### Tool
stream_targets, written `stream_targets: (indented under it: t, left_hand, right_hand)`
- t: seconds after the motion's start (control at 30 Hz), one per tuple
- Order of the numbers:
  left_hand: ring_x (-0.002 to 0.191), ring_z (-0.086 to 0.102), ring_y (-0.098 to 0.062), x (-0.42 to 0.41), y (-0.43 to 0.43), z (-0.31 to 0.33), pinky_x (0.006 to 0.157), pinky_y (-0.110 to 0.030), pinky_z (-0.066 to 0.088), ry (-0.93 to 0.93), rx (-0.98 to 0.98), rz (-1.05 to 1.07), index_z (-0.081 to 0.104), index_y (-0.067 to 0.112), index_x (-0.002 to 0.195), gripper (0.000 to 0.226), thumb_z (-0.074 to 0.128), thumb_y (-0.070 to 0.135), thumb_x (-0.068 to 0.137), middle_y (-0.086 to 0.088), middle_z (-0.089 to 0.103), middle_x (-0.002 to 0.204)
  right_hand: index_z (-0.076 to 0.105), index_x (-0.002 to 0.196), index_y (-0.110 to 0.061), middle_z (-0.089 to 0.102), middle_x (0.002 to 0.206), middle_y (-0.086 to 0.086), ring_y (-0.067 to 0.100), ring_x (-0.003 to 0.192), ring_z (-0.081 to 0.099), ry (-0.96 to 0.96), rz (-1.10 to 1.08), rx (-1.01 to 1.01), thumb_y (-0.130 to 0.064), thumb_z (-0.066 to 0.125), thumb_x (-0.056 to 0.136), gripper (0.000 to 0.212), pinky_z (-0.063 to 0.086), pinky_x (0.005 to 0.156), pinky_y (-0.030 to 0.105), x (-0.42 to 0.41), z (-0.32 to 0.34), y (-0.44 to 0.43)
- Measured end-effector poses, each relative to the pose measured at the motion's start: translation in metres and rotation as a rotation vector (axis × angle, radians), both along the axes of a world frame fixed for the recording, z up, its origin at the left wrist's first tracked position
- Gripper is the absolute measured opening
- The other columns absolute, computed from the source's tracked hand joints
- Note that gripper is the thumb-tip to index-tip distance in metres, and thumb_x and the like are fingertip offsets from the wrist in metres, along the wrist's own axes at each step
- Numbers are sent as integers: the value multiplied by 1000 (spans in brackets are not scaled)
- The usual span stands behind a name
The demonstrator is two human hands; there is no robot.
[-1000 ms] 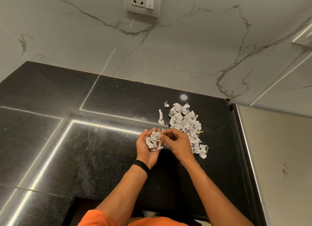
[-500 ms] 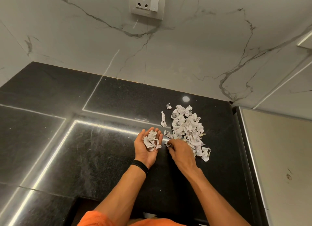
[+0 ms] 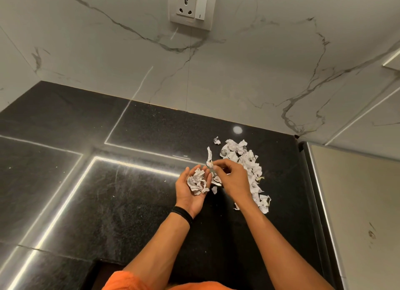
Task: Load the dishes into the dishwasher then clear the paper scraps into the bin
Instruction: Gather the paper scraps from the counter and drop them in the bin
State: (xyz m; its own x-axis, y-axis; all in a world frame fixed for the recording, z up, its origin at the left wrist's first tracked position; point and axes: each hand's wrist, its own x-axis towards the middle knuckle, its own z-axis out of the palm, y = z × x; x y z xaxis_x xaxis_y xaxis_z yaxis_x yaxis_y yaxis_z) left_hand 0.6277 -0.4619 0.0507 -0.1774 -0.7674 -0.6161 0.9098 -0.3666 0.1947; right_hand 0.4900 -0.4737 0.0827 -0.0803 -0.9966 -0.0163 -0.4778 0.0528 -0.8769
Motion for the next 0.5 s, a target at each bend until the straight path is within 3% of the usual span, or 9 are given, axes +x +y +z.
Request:
stream_targets:
  t: [0.07, 0.13, 0.2, 0.27, 0.33, 0.43, 0.5]
  left_hand:
    - [104, 68, -30, 3, -2, -3, 104, -43, 49, 1, 10, 17, 64, 1, 120, 39, 52, 33, 101, -19, 69, 114]
    - [105, 67, -30, 7, -4, -7, 104, -43, 50, -3, 21, 27, 64, 0, 122, 41, 52, 33, 101, -19, 68, 116]
    - [106, 67, -31, 10, -6, -9, 102, -43, 51, -6, 30, 34, 63, 0, 124, 41, 53, 33, 100, -20, 67, 118]
    - [104, 67, -30, 11, -8, -10, 98, -43, 53, -8, 31, 36, 64, 1, 122, 40, 53, 33, 100, -19, 67, 116]
    - [102, 68, -30, 12, -10, -10, 97, -42, 53, -12, 27, 36, 64, 1, 121, 40, 53, 33, 100, -19, 68, 115]
    - [102, 68, -30, 10, -13, -10, 98, -42, 53, -15, 16, 26, 65, 1, 117, 38, 54, 33, 100, -20, 67, 116]
    - [100, 68, -30, 8, -14, -9, 98, -41, 52, -27, 0, 18, 67, 1, 111, 37, 53, 34, 100, -20, 67, 113]
  right_hand:
    - [76, 106, -26, 73, 95, -15, 0, 92, 63, 314, 33, -11, -22, 71, 93, 15, 50, 80, 21, -10, -9, -4]
    - [75, 110, -28, 74, 95, -9, 14, 96, 59, 627, 169, -15, -26, 70, 91, 19, 50, 81, 31, -15, -17, -6]
    - [75, 104, -30, 71, 90, -6, 20, 92, 54, 794, 263, -32, -27, 66, 92, 15, 48, 78, 36, -15, -20, -6]
    - [74, 97, -29, 70, 87, -7, 19, 88, 52, 842, 280, -67, -27, 64, 93, 11, 46, 76, 36, -13, -21, -7]
    - [75, 99, -30, 72, 88, -11, 15, 88, 52, 746, 200, -90, -29, 67, 93, 10, 46, 74, 34, -11, -23, -7]
    - [77, 98, -31, 72, 86, -17, 2, 85, 61, 318, 12, -22, -32, 75, 89, 9, 48, 72, 23, -1, -15, -10]
    - [78, 93, -29, 73, 83, -17, -2, 79, 64, 67, 35, 18, -30, 79, 86, 8, 48, 69, 15, 8, -3, -14]
